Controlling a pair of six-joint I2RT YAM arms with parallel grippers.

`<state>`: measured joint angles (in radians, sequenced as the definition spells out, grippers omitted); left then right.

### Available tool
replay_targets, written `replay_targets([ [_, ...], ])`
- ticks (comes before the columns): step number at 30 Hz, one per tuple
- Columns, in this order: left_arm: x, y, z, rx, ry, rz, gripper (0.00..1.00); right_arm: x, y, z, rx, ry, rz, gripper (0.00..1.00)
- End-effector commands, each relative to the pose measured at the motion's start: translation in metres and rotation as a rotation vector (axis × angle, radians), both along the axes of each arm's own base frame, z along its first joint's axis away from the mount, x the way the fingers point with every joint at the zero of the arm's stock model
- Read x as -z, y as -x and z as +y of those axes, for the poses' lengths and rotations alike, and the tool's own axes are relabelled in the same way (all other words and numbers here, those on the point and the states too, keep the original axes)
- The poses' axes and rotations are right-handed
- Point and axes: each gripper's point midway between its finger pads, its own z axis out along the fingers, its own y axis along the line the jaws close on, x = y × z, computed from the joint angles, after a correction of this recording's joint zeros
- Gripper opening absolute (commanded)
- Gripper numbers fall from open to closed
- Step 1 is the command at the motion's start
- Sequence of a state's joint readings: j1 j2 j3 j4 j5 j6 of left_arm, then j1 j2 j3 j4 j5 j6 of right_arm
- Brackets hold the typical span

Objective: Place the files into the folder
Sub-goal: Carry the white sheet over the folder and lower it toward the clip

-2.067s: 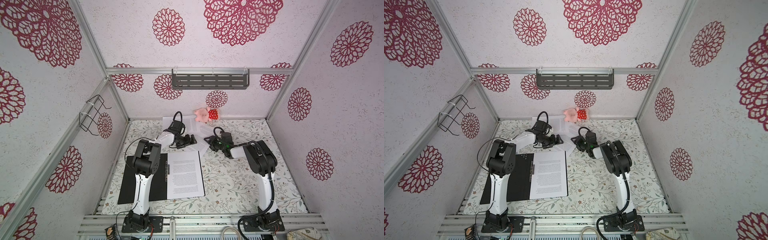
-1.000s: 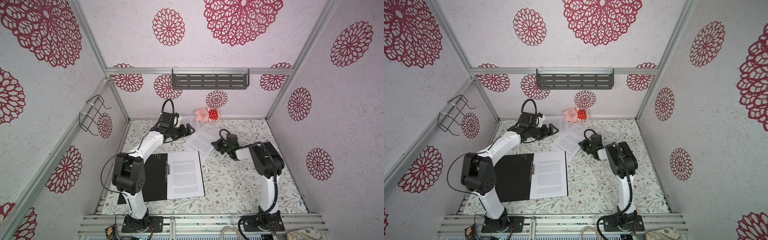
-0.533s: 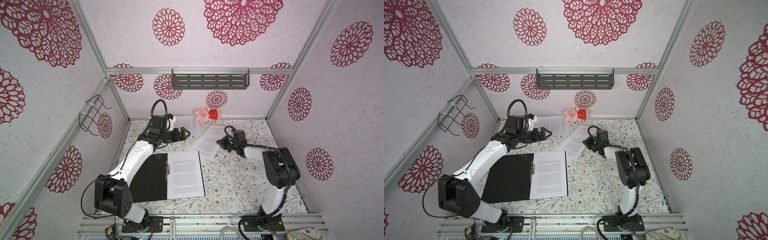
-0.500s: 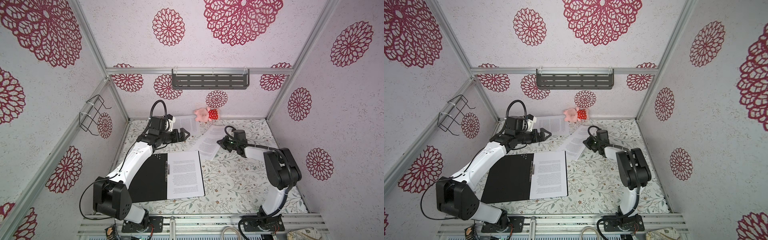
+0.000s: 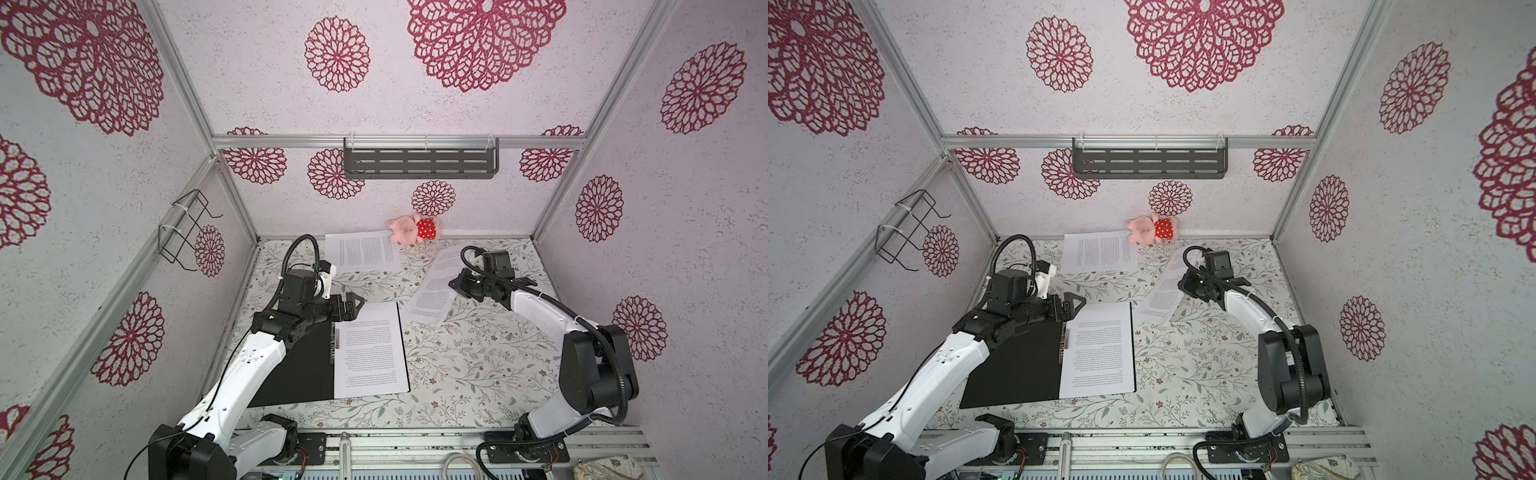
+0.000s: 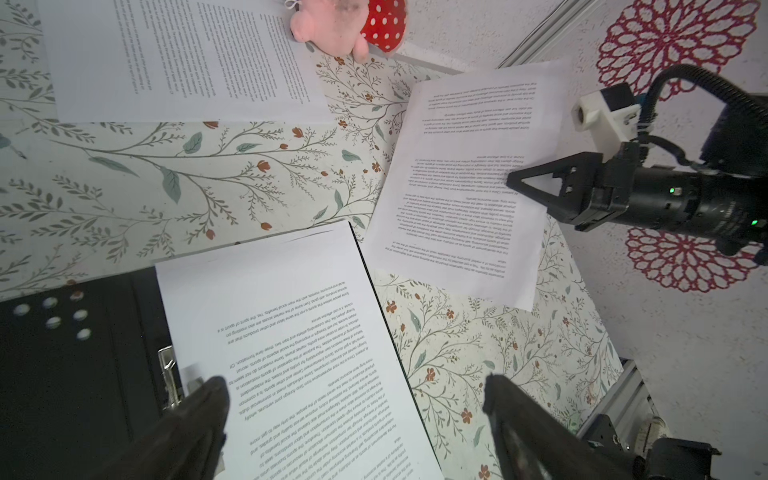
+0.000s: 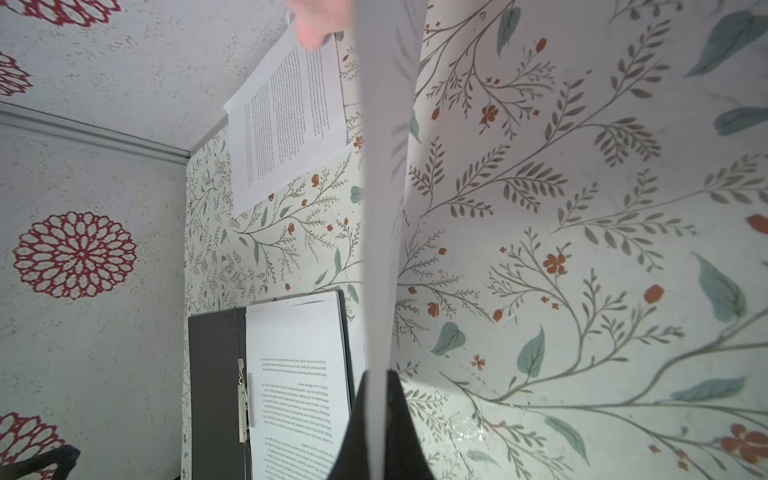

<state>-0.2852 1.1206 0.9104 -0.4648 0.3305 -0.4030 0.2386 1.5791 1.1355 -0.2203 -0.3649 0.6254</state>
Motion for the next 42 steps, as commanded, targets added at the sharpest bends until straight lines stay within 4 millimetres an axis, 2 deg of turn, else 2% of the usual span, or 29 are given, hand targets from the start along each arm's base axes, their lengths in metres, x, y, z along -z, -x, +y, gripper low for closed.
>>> replay_targets([
  [1,-0.010,-0.004,0.008,-0.018,-0.033,-0.076,0.99,-0.036,0.008,-0.006,-0.023,0.053,-0.057,0.00],
  [7,-0.014,-0.006,0.007,-0.018,-0.019,-0.080,0.99,-0.070,0.017,0.027,-0.115,0.071,-0.086,0.00],
  [15,-0.015,-0.006,0.010,-0.036,-0.023,-0.089,0.99,-0.095,0.048,0.114,-0.299,0.030,-0.084,0.00],
  [21,-0.010,-0.008,0.014,-0.053,-0.048,-0.078,0.99,-0.119,0.080,0.177,-0.441,-0.107,-0.099,0.00],
  [23,-0.008,-0.008,0.015,-0.058,-0.057,-0.070,0.99,-0.130,0.090,0.190,-0.480,-0.151,-0.113,0.00],
  [26,-0.007,-0.008,0.015,-0.059,-0.056,-0.066,0.99,-0.135,0.099,0.192,-0.504,-0.179,-0.114,0.00],
  [29,-0.006,-0.009,0.015,-0.060,-0.057,-0.063,0.99,-0.119,0.099,0.179,-0.500,-0.141,-0.096,0.00],
  [37,0.000,-0.009,0.017,-0.067,-0.072,-0.038,0.99,0.008,0.102,0.125,-0.507,0.034,0.111,0.00],
  [39,0.002,-0.010,0.017,-0.069,-0.073,-0.034,0.99,0.034,0.097,0.115,-0.478,0.126,0.132,0.00],
  [42,0.006,-0.008,0.017,-0.069,-0.075,-0.015,0.99,0.061,0.095,0.114,-0.480,0.181,0.160,0.00],
])
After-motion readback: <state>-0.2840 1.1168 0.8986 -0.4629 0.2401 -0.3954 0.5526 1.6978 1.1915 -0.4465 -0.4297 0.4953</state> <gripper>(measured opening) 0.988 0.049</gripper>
